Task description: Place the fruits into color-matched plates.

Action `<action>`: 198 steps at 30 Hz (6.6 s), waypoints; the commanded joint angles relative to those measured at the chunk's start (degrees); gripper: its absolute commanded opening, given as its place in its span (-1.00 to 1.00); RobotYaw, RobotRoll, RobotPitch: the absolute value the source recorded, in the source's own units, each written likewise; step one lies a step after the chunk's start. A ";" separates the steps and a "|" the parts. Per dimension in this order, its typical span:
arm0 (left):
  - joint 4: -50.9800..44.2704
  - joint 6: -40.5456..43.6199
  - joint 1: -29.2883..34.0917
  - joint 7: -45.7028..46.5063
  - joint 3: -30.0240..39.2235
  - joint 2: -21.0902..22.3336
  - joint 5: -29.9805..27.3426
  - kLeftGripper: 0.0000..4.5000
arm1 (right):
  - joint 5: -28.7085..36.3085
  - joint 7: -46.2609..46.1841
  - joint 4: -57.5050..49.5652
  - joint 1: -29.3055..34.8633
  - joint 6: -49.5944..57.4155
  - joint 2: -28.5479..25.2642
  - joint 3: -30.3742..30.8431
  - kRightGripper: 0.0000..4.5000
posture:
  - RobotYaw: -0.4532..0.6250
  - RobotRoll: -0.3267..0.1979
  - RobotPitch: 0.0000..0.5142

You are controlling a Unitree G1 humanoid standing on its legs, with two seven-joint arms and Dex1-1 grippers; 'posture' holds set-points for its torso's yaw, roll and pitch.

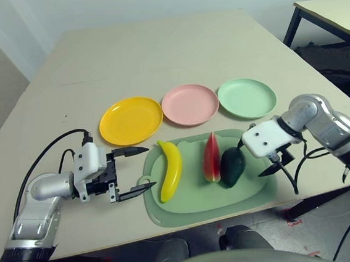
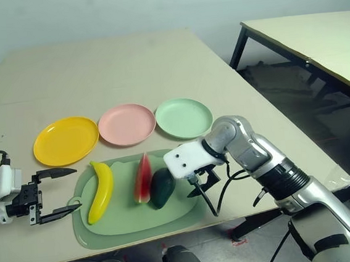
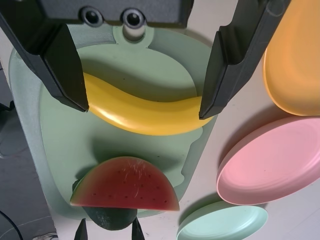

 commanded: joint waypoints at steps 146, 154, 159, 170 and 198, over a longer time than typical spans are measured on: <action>-3.76 5.90 -0.44 0.26 0.85 -0.94 -1.29 1.00 | -28.90 -40.61 77.36 -38.40 -21.42 18.00 6.74 0.99 | -0.03 0.25 -1.00; -2.54 5.11 -1.00 0.16 1.01 -0.41 -1.01 1.00 | -25.79 -28.10 70.71 -41.03 -32.81 15.66 5.56 0.99 | -0.04 0.25 -1.00; -1.82 4.74 -1.68 -0.56 0.68 0.01 -0.99 1.00 | -12.09 -7.69 45.14 -33.00 -35.19 12.73 3.47 0.99 | -0.05 0.25 -1.00; -1.84 4.89 -1.99 -1.10 0.26 0.13 -0.84 1.00 | -1.35 2.86 6.83 -20.04 -19.00 9.29 4.83 0.99 | -0.04 0.25 -1.00; -3.38 5.26 -0.57 -0.07 0.22 0.26 -0.50 1.00 | -18.26 -8.81 18.87 -13.98 -26.79 17.27 14.48 0.99 | 0.01 0.25 -0.99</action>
